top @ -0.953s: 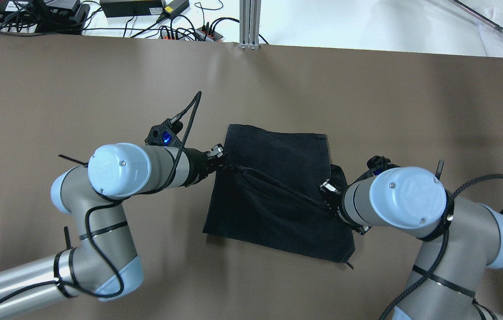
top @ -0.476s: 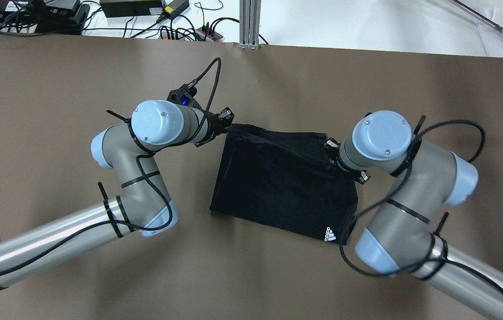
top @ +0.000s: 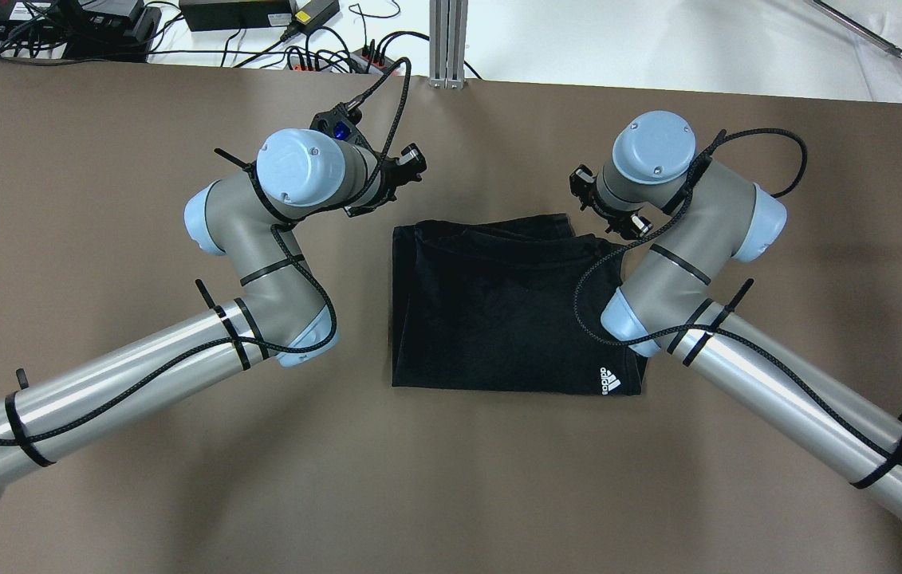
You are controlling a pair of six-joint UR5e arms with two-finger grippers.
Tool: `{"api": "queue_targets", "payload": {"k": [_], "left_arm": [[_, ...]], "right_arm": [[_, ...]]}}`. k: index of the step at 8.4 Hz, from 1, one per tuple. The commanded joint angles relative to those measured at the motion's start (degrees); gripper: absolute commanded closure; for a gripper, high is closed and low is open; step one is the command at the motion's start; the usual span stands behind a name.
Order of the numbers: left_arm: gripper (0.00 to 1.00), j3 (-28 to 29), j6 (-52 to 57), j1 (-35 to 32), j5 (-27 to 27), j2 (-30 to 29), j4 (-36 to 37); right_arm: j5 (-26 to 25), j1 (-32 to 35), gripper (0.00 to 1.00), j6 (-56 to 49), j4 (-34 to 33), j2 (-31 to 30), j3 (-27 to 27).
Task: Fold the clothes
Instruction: 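Lift the near end with both grippers and fold it away from the robot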
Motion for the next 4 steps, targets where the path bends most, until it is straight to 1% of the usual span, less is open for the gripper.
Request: {"api": "queue_targets", "payload": {"k": [1, 2, 3, 4], "left_arm": [[0.00, 0.14, 0.76, -1.69, -0.37, -0.67, -0.10], [0.00, -0.13, 0.76, -1.79, -0.54, -0.85, -0.10], [0.00, -0.30, 0.68, -1.70, -0.98, -1.28, -0.10], [0.00, -1.09, 0.68, -1.53, -1.42, -1.37, -0.10]], "right_arm": [[2.51, 5.55, 0.05, -8.51, 1.00, 1.02, -2.46], [5.66, 5.57, 0.05, -10.21, 0.65, 1.20, -1.59], [7.69, 5.13, 0.05, -10.14, 0.65, 0.67, 0.77], [8.32, 4.87, 0.05, -10.05, -0.39, -1.24, 4.79]]}}
